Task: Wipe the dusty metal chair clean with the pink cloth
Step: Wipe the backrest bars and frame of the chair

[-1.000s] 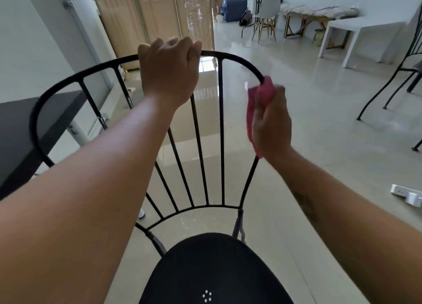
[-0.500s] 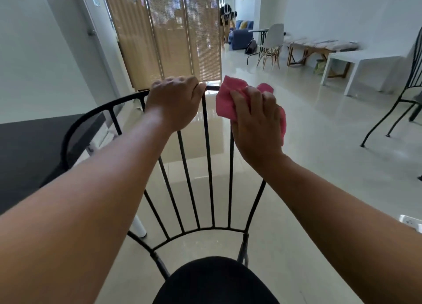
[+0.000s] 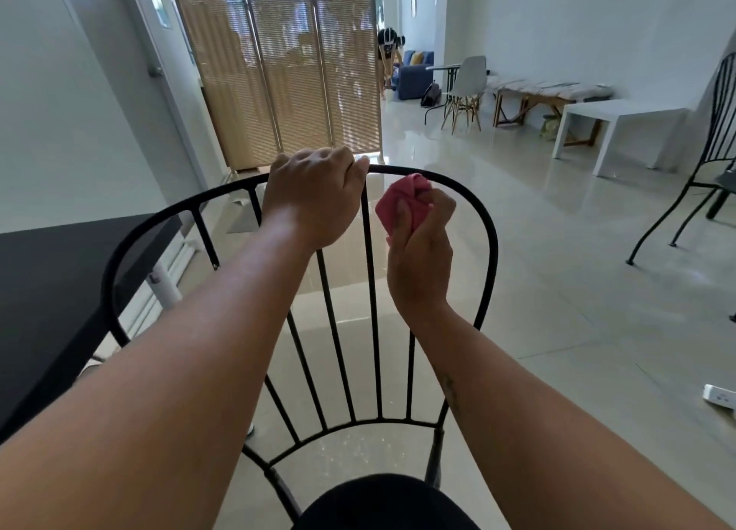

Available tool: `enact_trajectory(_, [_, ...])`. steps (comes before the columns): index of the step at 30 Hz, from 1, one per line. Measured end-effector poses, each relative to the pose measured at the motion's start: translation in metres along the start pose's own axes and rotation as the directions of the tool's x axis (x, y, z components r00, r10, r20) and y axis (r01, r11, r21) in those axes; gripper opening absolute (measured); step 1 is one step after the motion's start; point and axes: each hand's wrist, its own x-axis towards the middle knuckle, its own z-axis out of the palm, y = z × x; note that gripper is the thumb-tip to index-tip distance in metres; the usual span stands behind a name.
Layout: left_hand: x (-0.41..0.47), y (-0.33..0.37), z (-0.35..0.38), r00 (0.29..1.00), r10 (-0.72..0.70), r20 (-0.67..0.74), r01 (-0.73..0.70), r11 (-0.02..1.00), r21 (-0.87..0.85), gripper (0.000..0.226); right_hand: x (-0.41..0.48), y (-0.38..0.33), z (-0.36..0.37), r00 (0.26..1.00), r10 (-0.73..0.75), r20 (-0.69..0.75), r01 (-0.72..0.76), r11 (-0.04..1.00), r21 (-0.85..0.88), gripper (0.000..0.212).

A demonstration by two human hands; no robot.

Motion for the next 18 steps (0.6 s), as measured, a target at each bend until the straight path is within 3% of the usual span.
enact_trajectory(4, [0.0,0.001,0.0,1.0,-0.018,-0.008,0.018,1.0,-0.007,0.042,-0.019,0.01,-0.003,0.998,-0.052,0.035,0.056,0.987,-0.148,0.028])
enact_trajectory(8, [-0.001,0.004,0.0,0.999,-0.019,-0.029,0.018,0.999,-0.028,0.037,0.0,0.003,-0.013,0.974,-0.203,0.105,0.228,0.899,-0.375,0.035])
enact_trajectory(10, [-0.001,0.003,0.001,0.999,-0.02,-0.038,0.019,0.999,-0.027,0.037,0.008,0.001,-0.012,0.97,-0.219,0.107,0.244,0.858,-0.451,0.036])
enact_trajectory(15, [0.001,0.001,0.005,0.999,-0.01,-0.053,0.009,1.0,-0.014,0.039,-0.025,0.022,-0.001,0.988,-0.152,0.016,0.146,0.909,-0.391,0.037])
enact_trajectory(18, [0.005,-0.001,0.007,0.998,-0.02,-0.063,0.02,1.0,-0.002,0.044,-0.062,0.049,-0.002,0.996,-0.073,0.044,0.083,0.953,-0.291,0.046])
